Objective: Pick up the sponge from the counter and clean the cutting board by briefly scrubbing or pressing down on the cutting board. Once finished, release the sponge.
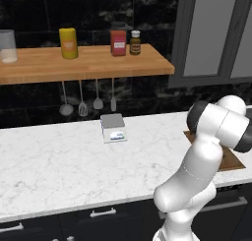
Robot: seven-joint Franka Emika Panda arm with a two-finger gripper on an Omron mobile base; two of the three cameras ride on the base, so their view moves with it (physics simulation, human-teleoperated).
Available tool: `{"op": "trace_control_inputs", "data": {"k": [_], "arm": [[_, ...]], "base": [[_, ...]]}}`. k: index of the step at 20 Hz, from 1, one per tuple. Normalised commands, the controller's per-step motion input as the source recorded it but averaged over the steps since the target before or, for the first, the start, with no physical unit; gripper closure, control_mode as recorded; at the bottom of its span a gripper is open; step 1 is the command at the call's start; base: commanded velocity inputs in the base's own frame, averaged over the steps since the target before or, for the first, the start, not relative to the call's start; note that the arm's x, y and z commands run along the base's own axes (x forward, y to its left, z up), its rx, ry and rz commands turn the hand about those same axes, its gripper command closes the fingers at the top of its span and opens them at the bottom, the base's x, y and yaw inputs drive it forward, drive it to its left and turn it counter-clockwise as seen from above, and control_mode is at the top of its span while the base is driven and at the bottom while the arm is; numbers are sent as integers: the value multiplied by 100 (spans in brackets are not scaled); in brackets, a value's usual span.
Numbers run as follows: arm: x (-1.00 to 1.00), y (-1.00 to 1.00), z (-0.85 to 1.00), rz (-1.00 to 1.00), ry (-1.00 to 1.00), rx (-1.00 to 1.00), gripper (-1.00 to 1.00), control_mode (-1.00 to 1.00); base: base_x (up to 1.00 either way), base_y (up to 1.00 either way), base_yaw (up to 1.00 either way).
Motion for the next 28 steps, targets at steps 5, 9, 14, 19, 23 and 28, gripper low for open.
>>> {"op": "trace_control_inputs", "data": {"k": [5,9,14,19,23,28], "arm": [[30,24,-22,0,-7,0,100,-100],[33,12,-30,0,-7,0,100,-100],[35,13,-28,0,-7,0,100,-100],[31,17,-27,0,-7,0,100,-100],[23,37,-11,0,-4,0,100,-100],[25,49,-9,0,-3,0,100,-100]], "base": [[0,0,0],[0,0,0],[0,0,0],[0,0,0],[0,0,0],[0,0,0]]}}
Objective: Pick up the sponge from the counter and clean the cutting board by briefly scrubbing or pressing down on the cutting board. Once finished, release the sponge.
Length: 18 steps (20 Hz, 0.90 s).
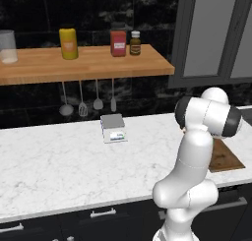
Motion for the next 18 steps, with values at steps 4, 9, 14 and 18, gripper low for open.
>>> {"op": "trace_control_inputs", "data": {"k": [4,9,14,18], "arm": [[20,52,-1,1,-1,0,100,-100],[50,37,-7,0,-2,0,100,-100],[62,23,-7,0,-1,0,100,-100],[16,-9,-14,0,-2,0,100,-100]], "base": [[0,0,0],[0,0,0],[0,0,0],[0,0,0]]}}
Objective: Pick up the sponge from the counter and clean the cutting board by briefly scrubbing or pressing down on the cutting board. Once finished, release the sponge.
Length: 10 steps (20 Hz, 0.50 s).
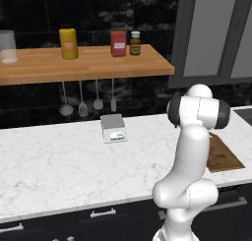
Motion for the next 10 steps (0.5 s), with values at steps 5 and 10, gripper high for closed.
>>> {"op": "trace_control_inputs", "data": {"k": [5,10], "arm": [[0,-27,-11,0,-5,0,100,-100],[0,-20,-15,0,-7,0,100,-100]], "base": [[0,0,0],[0,0,0]]}}
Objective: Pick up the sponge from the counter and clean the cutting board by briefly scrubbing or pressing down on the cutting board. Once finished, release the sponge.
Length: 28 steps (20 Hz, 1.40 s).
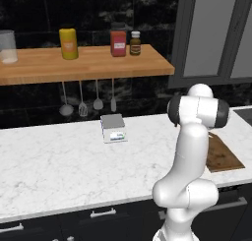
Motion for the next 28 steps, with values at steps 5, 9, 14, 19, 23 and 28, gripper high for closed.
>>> {"op": "trace_control_inputs", "data": {"k": [5,9,14,19,23,28], "arm": [[0,-23,-14,0,-5,0,100,-100],[0,-13,0,0,-11,0,100,-100],[-20,-17,0,0,-10,0,100,-100],[-56,-4,0,0,-4,0,100,-100],[-37,-7,-2,0,-5,0,100,-100],[-45,-11,-2,0,-2,0,100,-100]], "base": [[0,0,0],[0,0,0],[0,0,0],[0,0,0],[0,0,0],[0,0,0]]}}
